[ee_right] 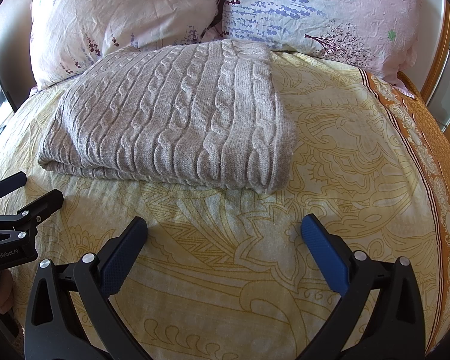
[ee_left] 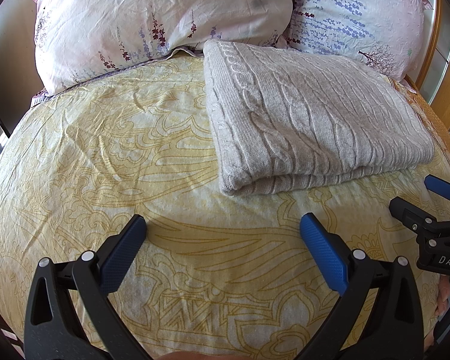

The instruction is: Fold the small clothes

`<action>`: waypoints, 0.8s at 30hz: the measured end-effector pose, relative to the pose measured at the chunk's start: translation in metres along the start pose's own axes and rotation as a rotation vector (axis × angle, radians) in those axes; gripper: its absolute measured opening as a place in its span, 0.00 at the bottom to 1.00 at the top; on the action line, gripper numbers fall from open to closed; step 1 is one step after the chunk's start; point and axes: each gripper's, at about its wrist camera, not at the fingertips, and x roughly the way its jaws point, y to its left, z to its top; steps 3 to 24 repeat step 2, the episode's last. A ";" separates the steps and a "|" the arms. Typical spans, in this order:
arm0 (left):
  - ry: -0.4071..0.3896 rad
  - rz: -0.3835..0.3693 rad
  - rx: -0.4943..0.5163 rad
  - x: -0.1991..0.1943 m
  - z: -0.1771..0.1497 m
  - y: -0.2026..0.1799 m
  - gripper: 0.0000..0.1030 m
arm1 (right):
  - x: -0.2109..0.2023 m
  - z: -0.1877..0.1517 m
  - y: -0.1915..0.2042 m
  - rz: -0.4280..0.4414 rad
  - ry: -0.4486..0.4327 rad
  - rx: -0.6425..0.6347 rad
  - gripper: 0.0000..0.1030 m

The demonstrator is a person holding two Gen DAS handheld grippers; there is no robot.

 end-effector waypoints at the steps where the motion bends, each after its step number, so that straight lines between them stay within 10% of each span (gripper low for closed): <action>1: 0.000 0.000 0.000 0.000 0.000 0.000 0.98 | 0.000 0.000 0.000 0.000 0.000 0.000 0.99; 24: 0.000 0.000 0.000 0.000 0.000 0.000 0.98 | 0.000 0.000 0.000 0.000 0.000 0.000 0.99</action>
